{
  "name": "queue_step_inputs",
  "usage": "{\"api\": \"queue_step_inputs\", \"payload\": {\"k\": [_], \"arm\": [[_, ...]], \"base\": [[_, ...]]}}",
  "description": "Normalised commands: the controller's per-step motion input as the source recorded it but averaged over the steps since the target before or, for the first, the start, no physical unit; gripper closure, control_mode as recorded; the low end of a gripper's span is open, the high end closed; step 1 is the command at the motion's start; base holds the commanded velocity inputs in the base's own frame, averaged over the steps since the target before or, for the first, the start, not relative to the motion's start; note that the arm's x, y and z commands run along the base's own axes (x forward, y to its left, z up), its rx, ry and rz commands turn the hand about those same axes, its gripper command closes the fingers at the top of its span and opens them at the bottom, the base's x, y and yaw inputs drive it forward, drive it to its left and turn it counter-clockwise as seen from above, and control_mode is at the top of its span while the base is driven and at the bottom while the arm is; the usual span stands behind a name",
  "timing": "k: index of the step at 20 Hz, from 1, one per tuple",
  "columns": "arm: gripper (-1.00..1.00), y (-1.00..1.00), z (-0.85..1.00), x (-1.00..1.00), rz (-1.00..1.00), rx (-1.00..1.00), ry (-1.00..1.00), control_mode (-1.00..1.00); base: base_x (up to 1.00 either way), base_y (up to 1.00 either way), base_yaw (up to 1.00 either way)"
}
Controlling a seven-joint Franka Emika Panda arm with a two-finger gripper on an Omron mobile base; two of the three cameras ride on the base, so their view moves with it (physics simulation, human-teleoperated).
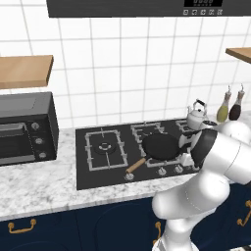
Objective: Pick the kettle from the counter and place it on a stove burner. Then turn the burner on.
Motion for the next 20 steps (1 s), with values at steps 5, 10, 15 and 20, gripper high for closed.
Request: {"api": "queue_step_inputs", "payload": {"k": [5, 10, 15, 20], "arm": [[-1.0, 0.0, -0.02, -0.03, 0.0, 0.0, 0.0, -1.0], [-1.0, 0.0, 0.0, -0.01, 0.0, 0.0, 0.0, -1.0], [-1.0, 0.0, 0.0, -0.09, 0.0, 0.0, -0.01, -1.0], [-1.0, 0.05, 0.0, -0.07, -0.01, 0.0, -0.04, -1.0]], "base": [[0.0, 0.0, 0.0], [0.0, 0.0, 0.0], [0.0, 0.0, 0.0], [0.0, 0.0, 0.0]]}}
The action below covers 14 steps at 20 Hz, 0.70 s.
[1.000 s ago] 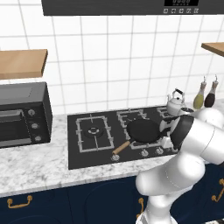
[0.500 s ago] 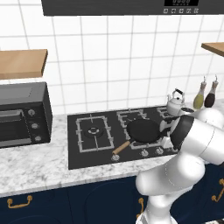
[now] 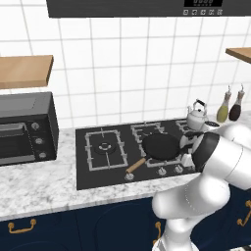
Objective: Pick the kettle from the counter and place it on a stove burner. Then turn the burner on.
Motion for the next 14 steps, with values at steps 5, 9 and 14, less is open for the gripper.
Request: {"api": "queue_step_inputs", "payload": {"k": [5, 9, 14], "arm": [[-1.0, 0.03, -0.01, 0.01, 0.0, 0.0, 0.0, -1.0], [-1.0, 0.03, -0.09, 0.09, 0.0, 0.0, 0.0, -1.0], [-1.0, 0.0, -0.13, 0.07, 0.0, 0.0, 0.0, -1.0]], "base": [[0.0, 0.0, 0.0], [0.0, 0.0, 0.0], [0.0, 0.0, 0.0]]}}
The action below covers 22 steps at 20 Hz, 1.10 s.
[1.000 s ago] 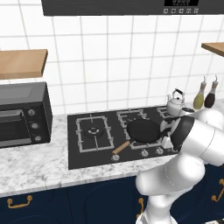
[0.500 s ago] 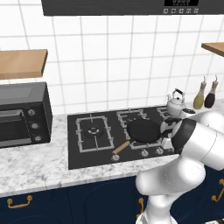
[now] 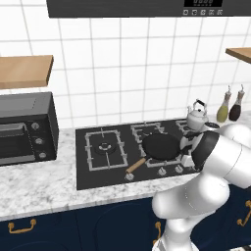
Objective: Pick the kettle from the counter and place it on a stove burner. Then turn the burner on.
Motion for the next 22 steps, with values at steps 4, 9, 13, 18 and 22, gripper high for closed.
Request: {"api": "queue_step_inputs", "payload": {"k": [4, 9, 13, 18, 22], "arm": [[-1.0, 0.0, 0.0, 0.0, 0.0, 0.0, 0.0, -1.0], [1.0, 0.0, 0.0, 0.0, 0.0, 0.0, 0.0, -1.0], [1.0, 0.0, 0.0, 0.0, 0.0, 0.0, 0.0, -1.0], [1.0, 0.0, 0.0, -0.03, 0.02, 0.0, -0.01, -1.0], [1.0, 0.04, -0.03, -0.24, 0.27, 0.0, -0.05, -1.0]], "base": [[0.0, 0.0, 0.0], [0.0, 0.0, 0.0], [0.0, 0.0, 0.0], [0.0, 0.0, 0.0], [0.0, 0.0, 0.0]]}}
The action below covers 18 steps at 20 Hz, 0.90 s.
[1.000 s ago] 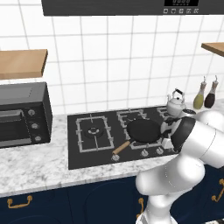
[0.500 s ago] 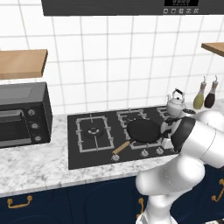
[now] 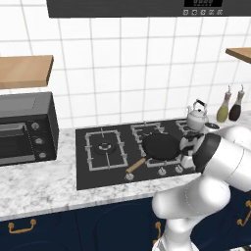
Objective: Pick the kettle from the counter and place it on a stove burner. Then turn the burner on.
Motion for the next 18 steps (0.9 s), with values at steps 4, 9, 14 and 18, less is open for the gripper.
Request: {"api": "queue_step_inputs", "payload": {"k": [4, 9, 14, 18], "arm": [[1.0, 0.0, -0.03, -0.23, 0.4, 0.0, -0.02, -1.0], [1.0, 0.0, -0.02, -0.1, 0.41, 0.0, 0.0, -1.0], [1.0, 0.0, -0.01, 0.0, 0.38, 0.0, 0.0, -1.0], [1.0, 0.0, 0.0, 0.0, 0.32, 0.0, 0.0, -1.0]], "base": [[0.0, 0.0, 0.0], [0.0, 0.0, 0.0], [0.0, 0.0, 0.0], [0.0, 0.0, 0.0]]}}
